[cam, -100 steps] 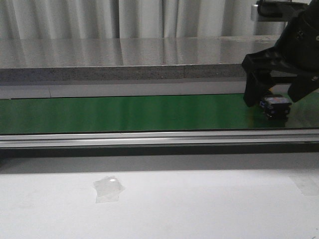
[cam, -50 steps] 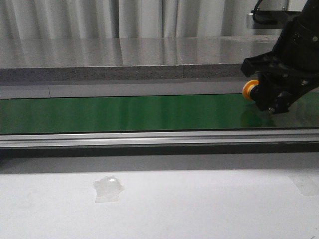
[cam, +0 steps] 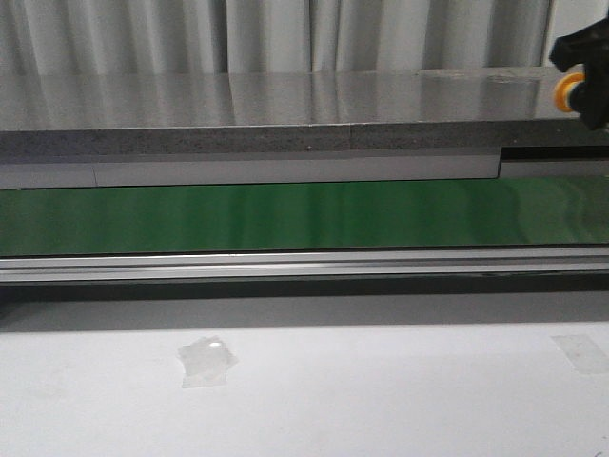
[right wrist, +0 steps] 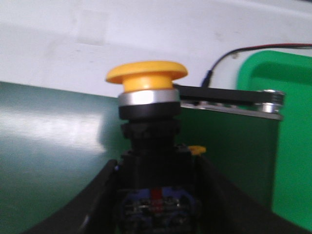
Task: Move button from left to right
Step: 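Lift the button with the right gripper over the green tray, then lower the button into the green tray and open the right gripper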
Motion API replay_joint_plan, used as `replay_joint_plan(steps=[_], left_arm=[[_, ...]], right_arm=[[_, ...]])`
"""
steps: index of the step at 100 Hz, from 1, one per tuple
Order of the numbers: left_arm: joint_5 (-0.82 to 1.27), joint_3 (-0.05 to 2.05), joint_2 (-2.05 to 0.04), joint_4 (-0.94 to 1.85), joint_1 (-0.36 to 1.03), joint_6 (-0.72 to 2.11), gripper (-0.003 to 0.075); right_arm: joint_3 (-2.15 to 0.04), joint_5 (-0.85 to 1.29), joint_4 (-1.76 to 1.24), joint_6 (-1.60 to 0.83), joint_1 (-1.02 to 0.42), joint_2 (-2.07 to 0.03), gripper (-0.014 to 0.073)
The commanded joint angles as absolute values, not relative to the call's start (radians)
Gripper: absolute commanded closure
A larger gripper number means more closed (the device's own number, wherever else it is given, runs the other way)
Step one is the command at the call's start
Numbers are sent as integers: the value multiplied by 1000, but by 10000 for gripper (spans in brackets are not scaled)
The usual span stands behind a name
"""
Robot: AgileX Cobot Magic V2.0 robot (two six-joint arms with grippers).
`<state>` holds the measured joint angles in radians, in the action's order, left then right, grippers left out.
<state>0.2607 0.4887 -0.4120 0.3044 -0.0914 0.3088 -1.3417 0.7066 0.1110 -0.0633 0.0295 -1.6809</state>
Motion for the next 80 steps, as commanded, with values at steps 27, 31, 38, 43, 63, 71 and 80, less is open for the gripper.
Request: replay_joint_plan(steps=[27, 31, 38, 43, 63, 71, 80], left_arm=[[180, 515, -416, 322, -84, 300, 740], [180, 515, -416, 322, -84, 300, 740], [180, 515, -416, 322, -84, 300, 740], [180, 515, -416, 322, -84, 300, 740], [180, 515, -416, 322, -84, 300, 740], [180, 515, -416, 322, -84, 300, 740], [180, 515, -416, 322, -84, 300, 740]], right_arm=[[-1375, 632, 91, -206, 285, -1633, 352], [-1375, 623, 77, -211, 306, -1634, 352], [-1375, 602, 49, -232, 345, -1637, 352], [-1375, 592, 35, -255, 367, -1642, 352], [-1375, 595, -37, -290, 416, -1704, 352], [-1375, 598, -37, -290, 416, -1740, 352], [-1375, 601, -39, -290, 416, -1778, 352]])
